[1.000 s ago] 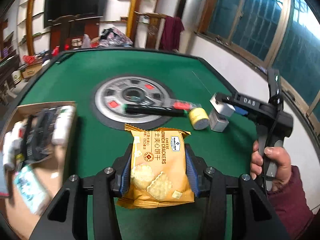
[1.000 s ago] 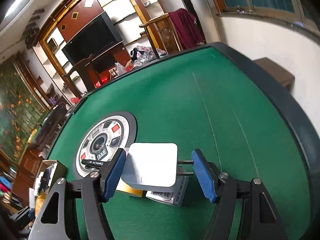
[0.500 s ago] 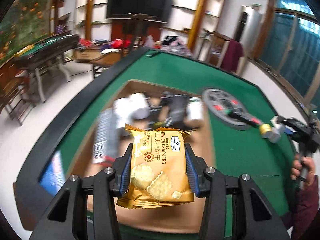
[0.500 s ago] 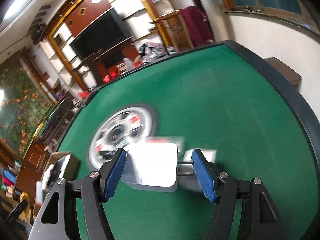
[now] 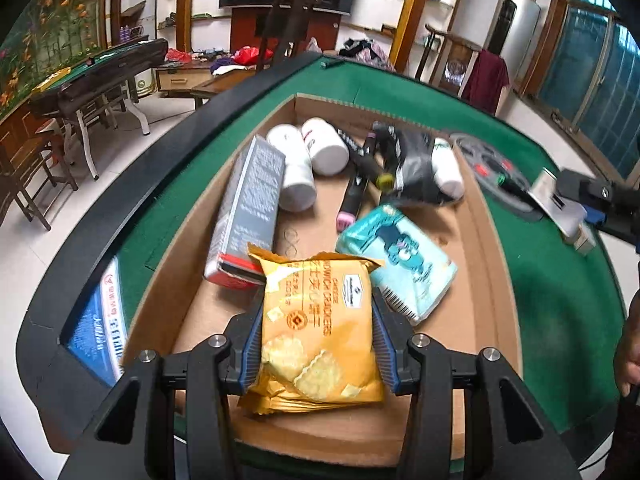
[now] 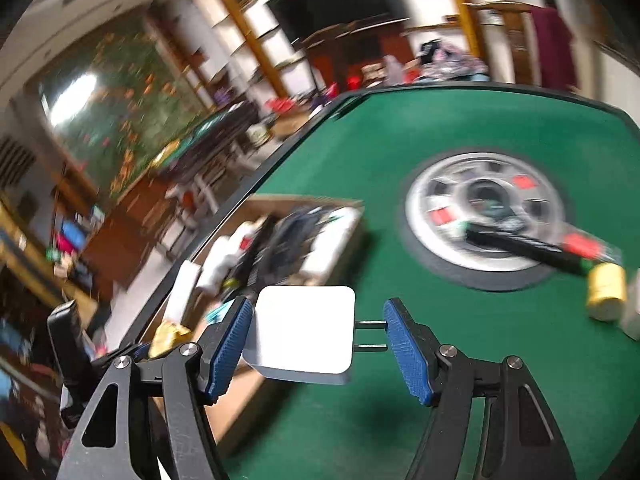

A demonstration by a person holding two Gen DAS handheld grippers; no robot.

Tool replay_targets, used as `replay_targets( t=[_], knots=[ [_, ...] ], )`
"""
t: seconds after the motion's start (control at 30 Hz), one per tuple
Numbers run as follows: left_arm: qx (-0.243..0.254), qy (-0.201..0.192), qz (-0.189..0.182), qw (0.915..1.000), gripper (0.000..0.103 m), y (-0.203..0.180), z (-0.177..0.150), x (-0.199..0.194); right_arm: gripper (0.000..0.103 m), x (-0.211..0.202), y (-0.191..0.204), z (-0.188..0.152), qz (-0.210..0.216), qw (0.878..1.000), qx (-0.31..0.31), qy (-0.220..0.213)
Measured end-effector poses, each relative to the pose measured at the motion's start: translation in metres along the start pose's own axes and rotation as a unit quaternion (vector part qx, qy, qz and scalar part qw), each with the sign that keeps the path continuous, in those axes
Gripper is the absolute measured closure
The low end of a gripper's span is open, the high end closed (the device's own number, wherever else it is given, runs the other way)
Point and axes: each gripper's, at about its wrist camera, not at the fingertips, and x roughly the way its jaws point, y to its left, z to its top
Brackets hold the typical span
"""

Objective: Organize objects
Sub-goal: 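Carry the cracker bag and white adapter to the tray and release both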

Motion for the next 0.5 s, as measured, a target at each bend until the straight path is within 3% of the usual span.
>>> replay_targets(
  t=[0.27, 0.5],
  knots=[
    [0.036, -0.010, 0.011, 0.9992, 0.056, -0.003, -0.006, 0.002, 0.030, 0.053, 0.048, -0.004, -0.019, 0.997, -0.064, 0.043],
    [0.047, -0.020, 0.014, 0.9986, 0.055, -0.004, -0.008, 0.002, 0.030, 0.080, 0.067, -0.005, -0.072, 0.990, -0.108, 0.057]
  ],
)
